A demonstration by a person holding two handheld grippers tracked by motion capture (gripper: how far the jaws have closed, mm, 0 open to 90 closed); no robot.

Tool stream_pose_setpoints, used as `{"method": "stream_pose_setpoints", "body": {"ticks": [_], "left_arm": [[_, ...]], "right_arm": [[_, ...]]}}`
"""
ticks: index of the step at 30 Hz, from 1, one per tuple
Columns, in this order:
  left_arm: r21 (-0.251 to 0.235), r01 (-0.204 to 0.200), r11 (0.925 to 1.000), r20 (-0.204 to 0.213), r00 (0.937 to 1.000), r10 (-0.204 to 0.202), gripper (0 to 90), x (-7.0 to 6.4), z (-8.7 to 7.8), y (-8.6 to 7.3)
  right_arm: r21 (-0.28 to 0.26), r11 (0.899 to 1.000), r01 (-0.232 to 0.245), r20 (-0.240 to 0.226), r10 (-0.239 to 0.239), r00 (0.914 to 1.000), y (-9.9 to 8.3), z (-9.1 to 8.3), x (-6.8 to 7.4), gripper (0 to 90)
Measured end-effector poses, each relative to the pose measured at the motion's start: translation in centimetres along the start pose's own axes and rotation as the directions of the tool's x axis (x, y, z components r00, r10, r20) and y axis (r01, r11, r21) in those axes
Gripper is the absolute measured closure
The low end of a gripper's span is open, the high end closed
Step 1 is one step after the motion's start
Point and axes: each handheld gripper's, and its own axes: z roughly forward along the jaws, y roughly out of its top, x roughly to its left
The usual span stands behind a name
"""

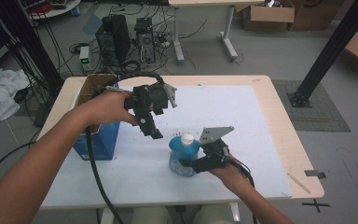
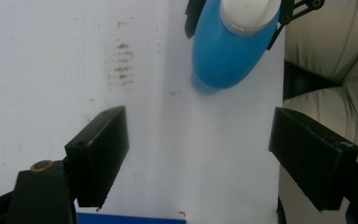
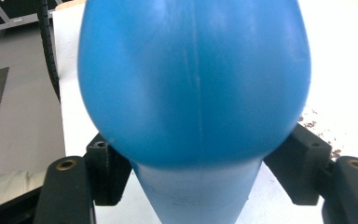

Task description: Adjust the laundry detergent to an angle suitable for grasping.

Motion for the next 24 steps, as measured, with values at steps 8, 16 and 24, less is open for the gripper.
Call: {"method": "stream_pose_setpoints", "body": {"ticks": [8,16,24], "left_arm": [[-0.002,0.002,1.0000,-0.001,1.0000,-0.002,20.6,-0.02,0.00,-0.06],[-0.006,0.005,1.0000,-0.001,1.0000,-0.005,20.7,0.01,0.06,-0.19],[-0.002,0.007,1.0000,-0.002,1.0000,-0.007,20.7,0.06,0.00,-0.28]], "right_arm": [[-0.004,1.000,0.007,-0.003,-0.007,1.0000,-0.09,0.07,0.06,34.6],[-0.008,1.000,0.029,-0.008,-0.029,0.9995,0.00,0.06,0.22,40.3],[-0.004,0.996,0.084,0.018,-0.084,0.9963,0.07,-0.04,0.62,42.9]]}}
